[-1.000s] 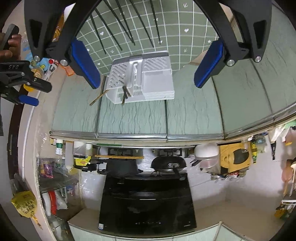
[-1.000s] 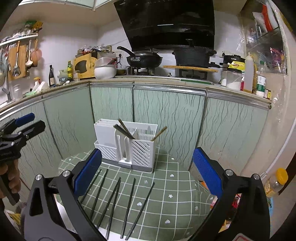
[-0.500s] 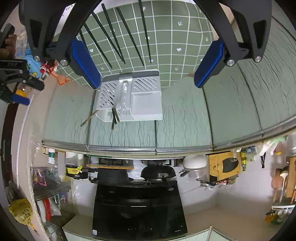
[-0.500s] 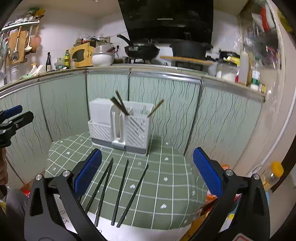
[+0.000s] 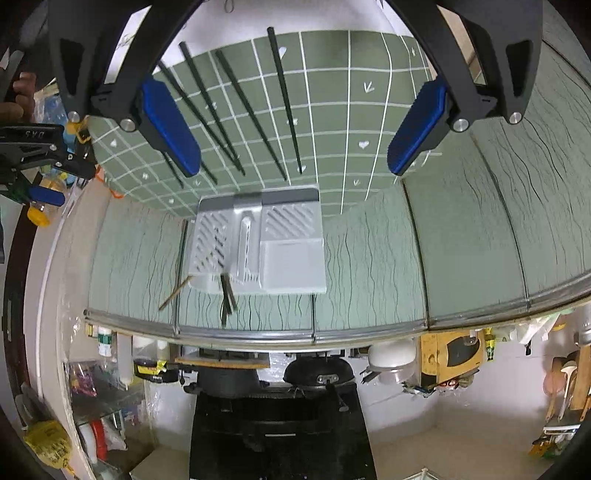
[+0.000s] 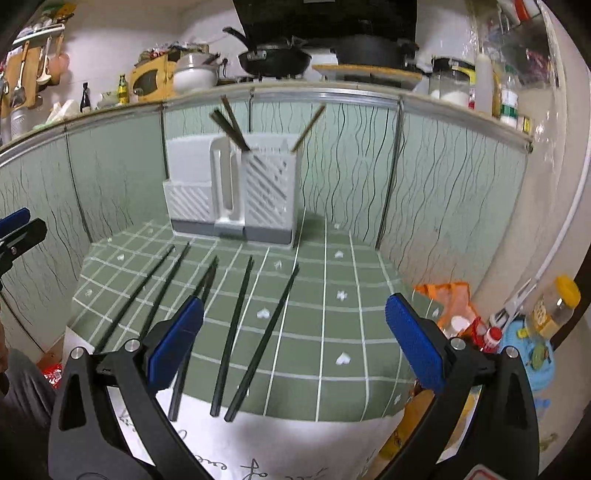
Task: Organize utensils
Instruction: 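Grasp a black chopstick with the left tool while the right tool grasps another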
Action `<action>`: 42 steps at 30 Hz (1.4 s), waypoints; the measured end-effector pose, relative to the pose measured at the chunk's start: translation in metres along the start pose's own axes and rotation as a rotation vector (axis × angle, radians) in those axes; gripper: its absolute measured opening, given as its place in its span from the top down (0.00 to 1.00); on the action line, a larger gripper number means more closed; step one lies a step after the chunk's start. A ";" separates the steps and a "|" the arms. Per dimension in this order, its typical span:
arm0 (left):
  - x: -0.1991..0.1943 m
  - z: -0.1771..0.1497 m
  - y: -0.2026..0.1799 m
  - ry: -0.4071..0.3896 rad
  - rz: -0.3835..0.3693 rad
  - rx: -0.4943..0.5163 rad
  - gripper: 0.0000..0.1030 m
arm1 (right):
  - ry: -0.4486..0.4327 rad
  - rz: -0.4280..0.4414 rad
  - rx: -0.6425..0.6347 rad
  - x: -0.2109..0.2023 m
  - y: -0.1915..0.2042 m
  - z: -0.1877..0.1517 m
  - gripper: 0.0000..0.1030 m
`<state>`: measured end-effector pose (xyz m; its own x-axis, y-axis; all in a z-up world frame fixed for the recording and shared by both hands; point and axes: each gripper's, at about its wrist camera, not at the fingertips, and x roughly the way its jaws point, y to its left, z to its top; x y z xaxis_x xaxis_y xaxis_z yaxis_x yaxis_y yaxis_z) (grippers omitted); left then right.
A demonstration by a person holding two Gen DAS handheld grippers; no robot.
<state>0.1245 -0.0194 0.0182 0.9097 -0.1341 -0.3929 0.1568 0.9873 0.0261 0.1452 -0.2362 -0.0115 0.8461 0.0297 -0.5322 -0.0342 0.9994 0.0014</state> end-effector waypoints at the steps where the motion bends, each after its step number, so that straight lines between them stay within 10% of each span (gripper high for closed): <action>1: 0.002 -0.005 0.001 0.003 0.000 0.000 0.05 | 0.008 -0.002 0.004 0.004 0.000 -0.005 0.08; 14: 0.037 -0.066 0.006 0.107 0.020 0.012 0.06 | 0.111 0.010 0.022 0.039 0.010 -0.044 0.26; 24: 0.062 -0.097 0.000 0.208 0.018 0.021 0.40 | 0.207 0.044 0.033 0.066 0.020 -0.064 0.53; 33: 0.075 -0.110 -0.011 0.268 0.013 0.036 0.90 | 0.236 0.040 0.035 0.076 0.027 -0.070 0.65; 42: 0.076 -0.111 -0.008 0.271 -0.001 0.012 0.94 | 0.245 0.042 0.084 0.072 0.023 -0.072 0.88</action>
<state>0.1495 -0.0283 -0.1143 0.7738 -0.1053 -0.6246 0.1635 0.9859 0.0364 0.1676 -0.2127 -0.1105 0.6908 0.0759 -0.7191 -0.0136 0.9957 0.0920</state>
